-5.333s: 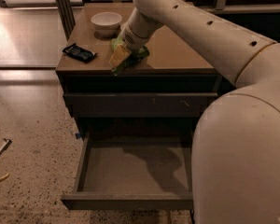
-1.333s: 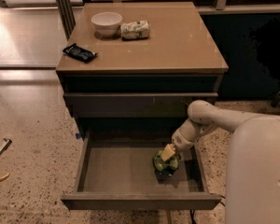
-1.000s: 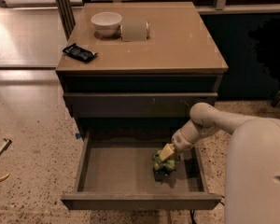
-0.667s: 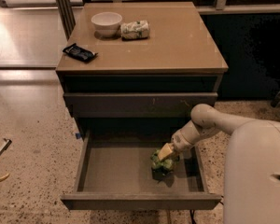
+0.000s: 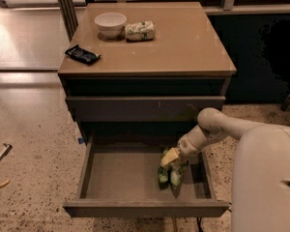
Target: Place green rice chip bag into middle drawer
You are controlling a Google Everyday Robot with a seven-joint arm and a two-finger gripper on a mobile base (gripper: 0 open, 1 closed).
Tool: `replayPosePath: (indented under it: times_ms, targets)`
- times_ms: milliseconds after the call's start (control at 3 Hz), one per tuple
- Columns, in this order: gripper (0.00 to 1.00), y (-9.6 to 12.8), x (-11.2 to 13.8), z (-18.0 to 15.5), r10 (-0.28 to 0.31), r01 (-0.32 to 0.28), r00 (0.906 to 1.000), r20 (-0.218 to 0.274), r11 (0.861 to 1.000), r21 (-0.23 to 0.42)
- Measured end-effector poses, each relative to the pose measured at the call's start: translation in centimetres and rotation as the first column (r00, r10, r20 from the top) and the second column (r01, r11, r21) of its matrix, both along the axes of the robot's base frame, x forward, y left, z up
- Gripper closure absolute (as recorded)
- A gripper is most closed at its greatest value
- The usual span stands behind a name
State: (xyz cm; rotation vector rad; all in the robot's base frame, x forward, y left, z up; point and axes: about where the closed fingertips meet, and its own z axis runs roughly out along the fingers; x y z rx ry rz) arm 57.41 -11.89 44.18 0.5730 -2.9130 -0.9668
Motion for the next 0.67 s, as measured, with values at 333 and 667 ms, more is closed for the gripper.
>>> replayPosePath:
  times_ms: [333,667]
  targets:
    - [0.00,0.00,0.00,0.00,0.000,0.000,1.0000,0.000,1.000,0.000]
    - [0.00,0.00,0.00,0.00,0.000,0.000,1.0000,0.000,1.000,0.000]
